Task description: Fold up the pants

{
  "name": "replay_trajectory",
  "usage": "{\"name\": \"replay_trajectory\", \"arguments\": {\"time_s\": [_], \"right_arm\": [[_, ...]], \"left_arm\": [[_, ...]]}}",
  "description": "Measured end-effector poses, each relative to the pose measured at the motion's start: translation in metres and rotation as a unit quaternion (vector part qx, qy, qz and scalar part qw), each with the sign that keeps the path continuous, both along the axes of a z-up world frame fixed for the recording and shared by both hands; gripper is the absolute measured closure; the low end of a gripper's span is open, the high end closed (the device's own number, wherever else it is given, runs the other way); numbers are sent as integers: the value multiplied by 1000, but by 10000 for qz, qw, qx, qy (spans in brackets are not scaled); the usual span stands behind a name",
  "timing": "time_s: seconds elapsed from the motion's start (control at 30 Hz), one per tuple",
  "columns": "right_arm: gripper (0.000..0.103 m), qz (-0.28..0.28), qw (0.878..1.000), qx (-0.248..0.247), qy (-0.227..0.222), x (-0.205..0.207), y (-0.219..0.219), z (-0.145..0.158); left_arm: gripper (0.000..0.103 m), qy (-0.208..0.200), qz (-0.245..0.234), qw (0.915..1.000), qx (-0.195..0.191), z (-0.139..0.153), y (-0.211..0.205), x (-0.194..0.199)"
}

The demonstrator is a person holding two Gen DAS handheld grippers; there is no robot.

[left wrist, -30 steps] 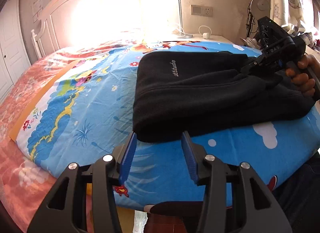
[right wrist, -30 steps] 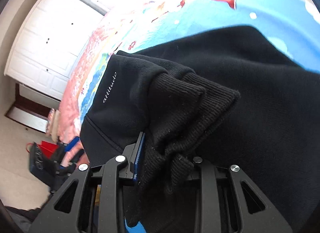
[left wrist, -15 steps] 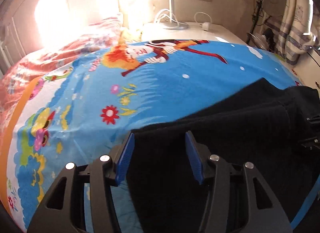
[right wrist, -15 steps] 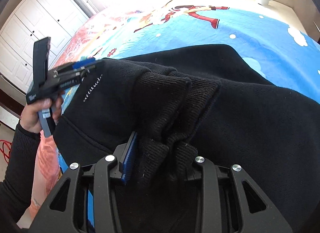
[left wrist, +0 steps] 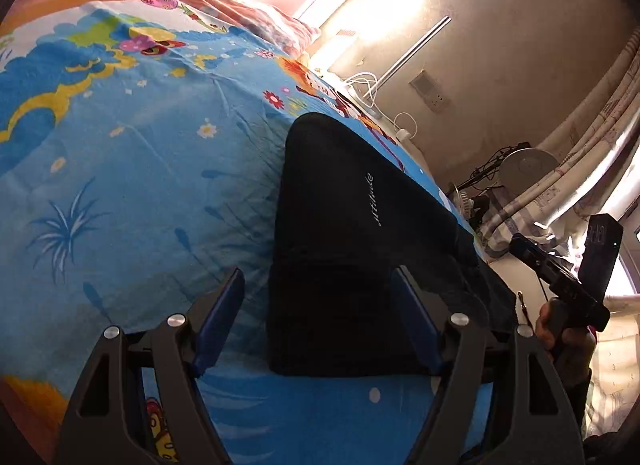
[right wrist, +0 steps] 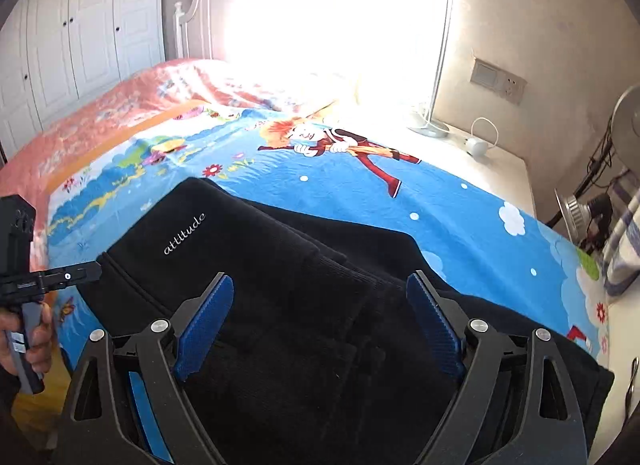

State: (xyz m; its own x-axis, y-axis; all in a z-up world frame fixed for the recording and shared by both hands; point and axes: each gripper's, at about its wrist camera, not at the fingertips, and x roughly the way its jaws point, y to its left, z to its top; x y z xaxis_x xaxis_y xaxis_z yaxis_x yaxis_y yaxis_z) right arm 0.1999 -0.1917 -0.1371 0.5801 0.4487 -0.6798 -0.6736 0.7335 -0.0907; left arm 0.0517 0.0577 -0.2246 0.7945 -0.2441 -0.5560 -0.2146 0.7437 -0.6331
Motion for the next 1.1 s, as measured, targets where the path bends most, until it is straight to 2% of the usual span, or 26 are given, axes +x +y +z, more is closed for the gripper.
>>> {"name": "replay_trajectory", "arguments": {"time_s": [0.03,0.07,0.1,0.17,0.2,0.23,0.3,0.4,0.7,0.93,1.1], "right_arm": [[23,-52,9994,-341,-67,3,10,-13],[27,-139,9978,-647,-26,8,18,-29],[30,-216,9963,-826,117,12,19,-44],[21,-321,9984,-264,395,21,4,-61],[15,-432,9975,-83,555,26,-3,-68],[15,-454,9962,82,736,31,-8,-70],[12,-460,9956,34,810,32,-7,-70],[12,-475,9969,-156,612,26,-1,-67],[11,-620,9939,-889,183,-2,12,-52],[11,-846,9920,-801,485,-10,2,-49],[11,-900,9911,-849,488,-15,1,-49]], "left_arm": [[29,9,3,10000,87,-3,-6,0],[29,-19,-22,9996,284,-3,-11,1],[29,-50,-8,9996,295,-4,-12,1],[33,-62,105,9997,217,-5,-15,0],[45,-15,34,9999,136,-8,-17,3],[47,-8,154,9997,165,-8,-19,3],[48,16,263,9995,152,-7,-21,2],[52,10,319,9995,-29,-9,-15,0],[54,-50,288,9995,154,-9,-15,-4],[54,-82,300,9992,239,-8,-18,-4],[54,-91,294,9992,269,-8,-19,-3]]}}
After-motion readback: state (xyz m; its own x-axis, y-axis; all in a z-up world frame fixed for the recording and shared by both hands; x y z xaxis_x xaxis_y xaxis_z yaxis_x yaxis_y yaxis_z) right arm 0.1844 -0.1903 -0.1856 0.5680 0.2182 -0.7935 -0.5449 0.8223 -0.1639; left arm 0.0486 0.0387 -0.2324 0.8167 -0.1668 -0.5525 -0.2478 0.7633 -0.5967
